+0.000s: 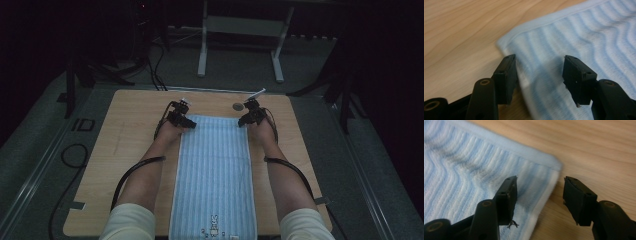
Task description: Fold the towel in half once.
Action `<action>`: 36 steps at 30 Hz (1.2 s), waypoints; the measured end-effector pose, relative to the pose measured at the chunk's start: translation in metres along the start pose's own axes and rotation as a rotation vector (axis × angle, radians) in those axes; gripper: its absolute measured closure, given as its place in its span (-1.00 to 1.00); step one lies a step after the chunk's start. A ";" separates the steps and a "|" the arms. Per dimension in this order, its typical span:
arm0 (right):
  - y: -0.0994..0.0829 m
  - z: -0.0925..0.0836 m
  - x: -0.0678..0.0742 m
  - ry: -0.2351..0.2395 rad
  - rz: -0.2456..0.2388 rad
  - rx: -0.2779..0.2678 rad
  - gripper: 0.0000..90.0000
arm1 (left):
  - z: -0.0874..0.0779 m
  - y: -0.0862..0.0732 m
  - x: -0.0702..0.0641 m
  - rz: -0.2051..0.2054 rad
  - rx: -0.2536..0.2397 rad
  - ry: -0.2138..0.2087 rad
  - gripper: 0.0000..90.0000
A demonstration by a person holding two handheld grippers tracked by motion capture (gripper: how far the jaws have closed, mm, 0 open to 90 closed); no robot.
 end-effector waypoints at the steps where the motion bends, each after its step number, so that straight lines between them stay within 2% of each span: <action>1: 0.000 0.002 0.002 -0.010 -0.010 0.003 0.02 | 0.000 0.001 -0.001 -0.002 0.002 0.005 0.06; 3: -0.001 0.004 0.005 -0.026 -0.017 0.004 0.13 | 0.001 0.001 -0.003 0.007 0.002 0.021 0.15; 5: -0.002 0.006 0.010 -0.055 -0.049 -0.007 0.25 | 0.001 0.000 -0.005 0.018 -0.005 0.024 0.28; 9: -0.003 0.006 0.020 -0.049 -0.084 -0.010 0.82 | -0.001 0.000 -0.008 0.015 0.020 -0.018 0.75; 10: -0.003 0.006 0.023 -0.045 -0.093 -0.004 0.89 | -0.001 0.000 -0.010 0.028 0.024 -0.013 0.83; 13: -0.004 0.004 0.026 -0.066 -0.133 0.022 0.93 | -0.003 0.001 -0.015 0.066 0.038 -0.014 0.91; 15: -0.005 0.001 0.026 -0.063 -0.139 0.032 0.94 | -0.006 0.002 -0.018 0.095 0.059 -0.024 0.93; 18: -0.006 -0.004 0.024 -0.067 -0.150 0.030 0.94 | -0.013 0.005 -0.022 0.114 0.053 -0.028 0.94; 20: -0.007 -0.014 0.022 -0.068 -0.175 0.021 0.94 | -0.021 0.008 -0.023 0.111 0.039 -0.036 0.94; 21: -0.007 -0.018 0.021 -0.062 -0.178 0.008 0.94 | -0.024 0.009 -0.025 0.127 0.032 -0.036 0.94; 25: -0.006 -0.036 0.024 -0.063 -0.252 -0.017 0.94 | -0.041 0.014 -0.029 0.185 0.031 -0.032 0.94; 27: -0.006 -0.044 0.028 -0.074 -0.319 -0.022 0.94 | -0.049 0.015 -0.031 0.206 0.015 -0.039 0.94; 29: -0.007 -0.052 0.031 -0.077 -0.354 -0.040 0.94 | -0.058 0.016 -0.032 0.226 -0.006 -0.043 0.94; 33: -0.011 -0.066 0.034 -0.064 -0.363 -0.084 0.94 | -0.074 0.015 -0.031 0.219 -0.043 -0.060 0.94; 35: -0.015 -0.073 0.036 -0.032 -0.359 -0.117 0.94 | -0.081 0.012 -0.030 0.224 -0.054 -0.065 0.94; 36: -0.015 -0.073 0.036 -0.032 -0.359 -0.117 0.94 | -0.081 0.012 -0.030 0.224 -0.054 -0.065 0.94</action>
Point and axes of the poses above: each handheld gripper's, and its own axes: z roughly forward along the jaws, y roughly out of its top, x roughly to its left, the point moved 2 cm from there along z, roughly forward along the jaws, and after that the axes turned 1 degree about -x, right-handed, at the moved point
